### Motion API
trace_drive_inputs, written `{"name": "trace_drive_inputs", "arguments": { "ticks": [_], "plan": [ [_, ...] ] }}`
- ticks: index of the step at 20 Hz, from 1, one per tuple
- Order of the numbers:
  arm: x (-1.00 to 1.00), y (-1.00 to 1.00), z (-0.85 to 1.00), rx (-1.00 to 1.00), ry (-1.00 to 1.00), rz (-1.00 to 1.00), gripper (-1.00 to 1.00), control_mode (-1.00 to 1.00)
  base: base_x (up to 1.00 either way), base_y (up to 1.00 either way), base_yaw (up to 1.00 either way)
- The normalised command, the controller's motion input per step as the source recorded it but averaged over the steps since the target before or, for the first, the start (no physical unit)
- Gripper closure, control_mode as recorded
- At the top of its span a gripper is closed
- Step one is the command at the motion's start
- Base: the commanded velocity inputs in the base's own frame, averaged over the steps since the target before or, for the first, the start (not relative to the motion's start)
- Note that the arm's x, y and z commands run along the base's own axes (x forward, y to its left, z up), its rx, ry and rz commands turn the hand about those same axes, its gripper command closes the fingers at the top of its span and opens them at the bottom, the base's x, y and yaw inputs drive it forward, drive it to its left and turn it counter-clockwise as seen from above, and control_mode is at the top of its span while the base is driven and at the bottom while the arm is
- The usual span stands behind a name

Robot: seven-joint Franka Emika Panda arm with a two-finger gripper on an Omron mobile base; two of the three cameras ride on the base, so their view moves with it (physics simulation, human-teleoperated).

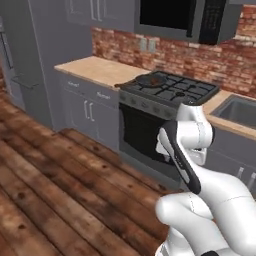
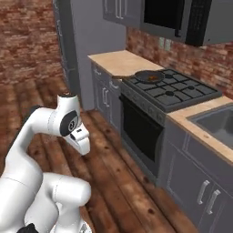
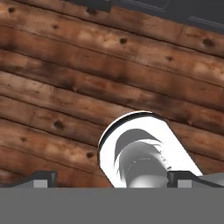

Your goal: Take the chicken drumsticks from the pan and place one on each plate on the dining counter.

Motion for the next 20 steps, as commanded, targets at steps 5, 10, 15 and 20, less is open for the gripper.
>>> {"name": "trace_drive_inputs", "arguments": {
  "ticks": [5, 10, 15, 20],
  "plan": [
    [0.0, 0.0, 0.0, 0.0, 0.0, 0.0, -1.0, 1.0, 0.76, 0.19, -0.59],
    [0.0, 0.0, 0.0, 0.0, 0.0, 0.0, -1.0, 1.0, 0.78, 0.41, -0.42],
    [0.0, 0.0, 0.0, 0.0, 0.0, 0.0, -1.0, 1.0, 0.57, 0.64, 0.02],
    [0.0, 0.0, 0.0, 0.0, 0.0, 0.0, -1.0, 1.0, 0.59, 0.64, -0.12]
  ]
}}
